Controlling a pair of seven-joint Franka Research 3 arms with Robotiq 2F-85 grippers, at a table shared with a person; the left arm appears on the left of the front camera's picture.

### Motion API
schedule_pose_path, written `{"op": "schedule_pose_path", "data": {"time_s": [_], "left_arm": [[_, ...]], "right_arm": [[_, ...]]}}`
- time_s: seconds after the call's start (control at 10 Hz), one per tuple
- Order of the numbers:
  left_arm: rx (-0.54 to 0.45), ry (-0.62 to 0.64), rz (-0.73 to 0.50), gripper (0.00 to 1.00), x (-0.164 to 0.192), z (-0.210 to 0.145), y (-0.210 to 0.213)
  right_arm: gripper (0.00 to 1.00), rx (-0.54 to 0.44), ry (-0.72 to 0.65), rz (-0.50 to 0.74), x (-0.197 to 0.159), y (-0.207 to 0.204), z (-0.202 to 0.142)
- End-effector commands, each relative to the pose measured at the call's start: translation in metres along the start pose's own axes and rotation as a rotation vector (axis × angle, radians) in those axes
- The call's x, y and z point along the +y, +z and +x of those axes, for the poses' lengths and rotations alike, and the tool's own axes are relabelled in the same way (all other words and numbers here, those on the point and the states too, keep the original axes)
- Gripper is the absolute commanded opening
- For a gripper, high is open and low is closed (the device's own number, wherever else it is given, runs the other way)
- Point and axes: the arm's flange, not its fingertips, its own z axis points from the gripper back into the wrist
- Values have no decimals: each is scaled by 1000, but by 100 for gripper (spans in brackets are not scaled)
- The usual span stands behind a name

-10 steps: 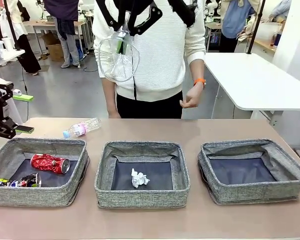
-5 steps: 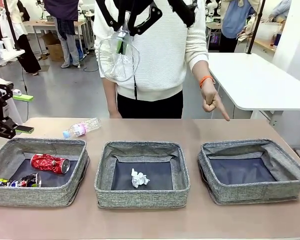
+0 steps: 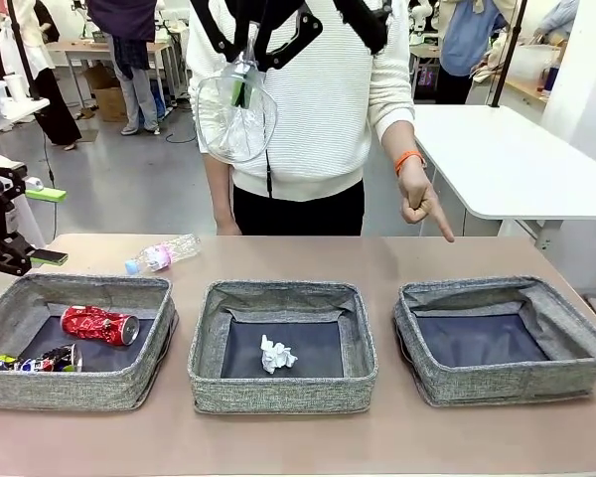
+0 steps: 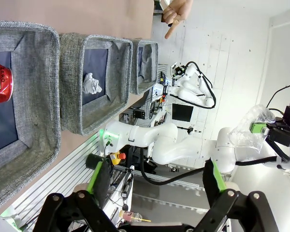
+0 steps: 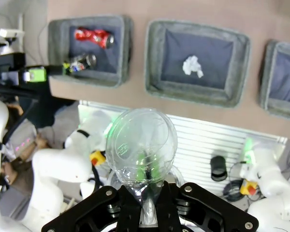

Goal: Sort the waste into the appropriate baskets.
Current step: Place the picked waste into the Fabric basket indicated by the person.

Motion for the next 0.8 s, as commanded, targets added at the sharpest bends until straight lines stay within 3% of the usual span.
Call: {"op": "schedule_pose_path", "data": {"time_s": [0.0,0.1,0.2,0.3,0.4,0.5,0.7], "left_arm": [[1,-21,-11,100,0,-2,1],[1,-21,-11,100,0,-2,1],[1,-21,-11,100,0,-2,1],[1,-21,-11,100,0,-2,1],[1,-21,-11,100,0,-2,1],[1,-21,-11,100,0,-2,1],[1,-21,-11,100,0,-2,1]], "right_arm": [[1,56,103,-31,-29,-8,10],[1,73,105,-12,-75,-20,26],[1,47,-23,8,-138,-35,42],[1,54,-27,36,-203,-56,47],[1,64,-95,72,-269,-76,44],[1,94,-61,130,-315,-93,33],[1,60,-128,165,-391,-132,12]]}}
